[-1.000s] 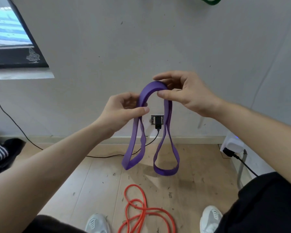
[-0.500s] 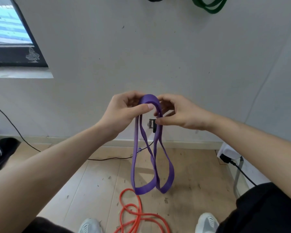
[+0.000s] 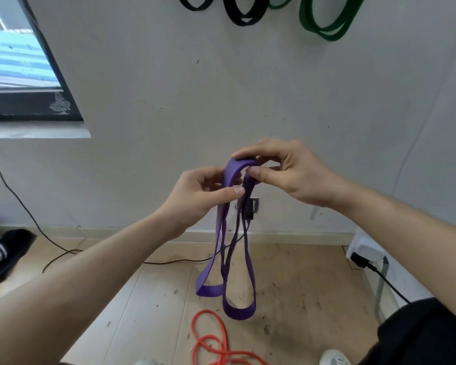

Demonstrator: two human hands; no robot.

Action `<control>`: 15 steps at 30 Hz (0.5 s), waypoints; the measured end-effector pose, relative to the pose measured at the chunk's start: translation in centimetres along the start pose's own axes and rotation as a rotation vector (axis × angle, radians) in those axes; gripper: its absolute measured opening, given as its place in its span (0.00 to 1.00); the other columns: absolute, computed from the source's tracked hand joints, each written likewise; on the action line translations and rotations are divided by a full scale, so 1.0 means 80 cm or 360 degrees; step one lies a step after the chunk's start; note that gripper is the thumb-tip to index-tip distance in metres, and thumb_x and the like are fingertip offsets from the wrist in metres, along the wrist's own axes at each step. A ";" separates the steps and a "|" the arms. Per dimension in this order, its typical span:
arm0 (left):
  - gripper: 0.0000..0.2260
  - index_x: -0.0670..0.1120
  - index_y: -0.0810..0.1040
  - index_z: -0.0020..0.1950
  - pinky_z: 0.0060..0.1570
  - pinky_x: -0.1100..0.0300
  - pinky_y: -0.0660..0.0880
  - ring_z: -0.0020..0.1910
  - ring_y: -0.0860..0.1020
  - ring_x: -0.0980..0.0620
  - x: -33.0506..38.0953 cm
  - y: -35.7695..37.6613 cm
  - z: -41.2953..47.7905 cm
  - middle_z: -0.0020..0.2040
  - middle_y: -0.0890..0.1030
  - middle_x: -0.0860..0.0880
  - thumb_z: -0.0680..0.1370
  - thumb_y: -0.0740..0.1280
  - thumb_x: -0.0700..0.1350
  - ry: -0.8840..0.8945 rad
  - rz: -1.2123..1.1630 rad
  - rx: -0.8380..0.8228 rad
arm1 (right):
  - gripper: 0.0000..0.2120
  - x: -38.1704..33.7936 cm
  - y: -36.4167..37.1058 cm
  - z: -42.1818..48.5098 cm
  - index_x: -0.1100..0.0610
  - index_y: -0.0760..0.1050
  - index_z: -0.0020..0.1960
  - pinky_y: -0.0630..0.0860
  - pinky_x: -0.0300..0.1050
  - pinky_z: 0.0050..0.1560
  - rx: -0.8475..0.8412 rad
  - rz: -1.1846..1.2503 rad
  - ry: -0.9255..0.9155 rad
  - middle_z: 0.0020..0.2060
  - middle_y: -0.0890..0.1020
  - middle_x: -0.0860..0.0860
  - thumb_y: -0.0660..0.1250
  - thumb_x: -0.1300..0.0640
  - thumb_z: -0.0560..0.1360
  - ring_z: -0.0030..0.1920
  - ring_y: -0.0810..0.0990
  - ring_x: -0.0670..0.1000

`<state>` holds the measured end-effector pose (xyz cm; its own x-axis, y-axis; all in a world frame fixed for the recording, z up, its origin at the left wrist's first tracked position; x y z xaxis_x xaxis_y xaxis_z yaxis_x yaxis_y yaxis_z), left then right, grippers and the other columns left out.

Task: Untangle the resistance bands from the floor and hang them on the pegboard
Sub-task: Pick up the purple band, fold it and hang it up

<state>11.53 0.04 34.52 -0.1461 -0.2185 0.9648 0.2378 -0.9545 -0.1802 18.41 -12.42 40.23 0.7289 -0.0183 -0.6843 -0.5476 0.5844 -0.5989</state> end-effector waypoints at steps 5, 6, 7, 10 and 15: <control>0.21 0.45 0.80 0.60 0.54 0.55 0.82 0.53 0.86 0.47 -0.027 0.029 -0.002 0.54 0.86 0.44 0.69 0.80 0.42 -0.0166 0.0017 -0.0143 | 0.14 -0.016 0.002 0.002 0.45 0.79 0.59 0.80 0.53 0.56 0.0016 0.0064 -0.0080 0.53 0.80 0.52 0.67 0.60 0.77 0.55 0.80 0.51; 0.21 0.45 0.80 0.61 0.55 0.53 0.82 0.53 0.86 0.47 -0.036 0.035 -0.003 0.54 0.86 0.44 0.70 0.80 0.40 -0.0202 0.0025 -0.0153 | 0.14 -0.019 -0.001 0.003 0.46 0.79 0.59 0.80 0.50 0.55 0.0037 0.0080 -0.0097 0.53 0.80 0.53 0.67 0.61 0.78 0.55 0.80 0.52; 0.20 0.44 0.80 0.61 0.55 0.53 0.82 0.53 0.86 0.48 -0.046 0.040 -0.003 0.54 0.86 0.45 0.71 0.80 0.39 -0.0237 0.0014 -0.0149 | 0.14 -0.021 -0.005 0.003 0.47 0.79 0.59 0.80 0.48 0.54 0.0069 0.0103 -0.0115 0.53 0.80 0.54 0.67 0.63 0.78 0.54 0.80 0.53; 0.16 0.43 0.81 0.56 0.54 0.55 0.82 0.51 0.86 0.50 -0.071 0.052 -0.003 0.51 0.87 0.45 0.71 0.79 0.38 -0.0303 0.0028 -0.0132 | 0.14 -0.020 -0.023 0.004 0.49 0.79 0.58 0.80 0.43 0.49 0.0229 0.0223 -0.0126 0.52 0.81 0.56 0.67 0.65 0.78 0.51 0.80 0.56; 0.13 0.44 0.81 0.54 0.51 0.56 0.82 0.48 0.85 0.49 -0.089 0.060 0.002 0.48 0.87 0.45 0.72 0.77 0.37 -0.0319 0.0126 -0.0102 | 0.11 0.009 -0.066 0.000 0.56 0.79 0.57 0.82 0.50 0.52 0.0590 0.0632 0.0027 0.46 0.80 0.57 0.63 0.67 0.79 0.46 0.80 0.55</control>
<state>13.88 -2.91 26.86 0.0659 -0.2545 0.9648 0.1782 -0.9484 -0.2623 21.83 -15.51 42.93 0.4871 0.2507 -0.8366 -0.5957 0.7958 -0.1084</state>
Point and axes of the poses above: each hand's wrist, its own z-axis towards the middle knuckle, its own y-axis out of the palm, x = y × z, the point moved 9 cm from there along z, towards the middle knuckle
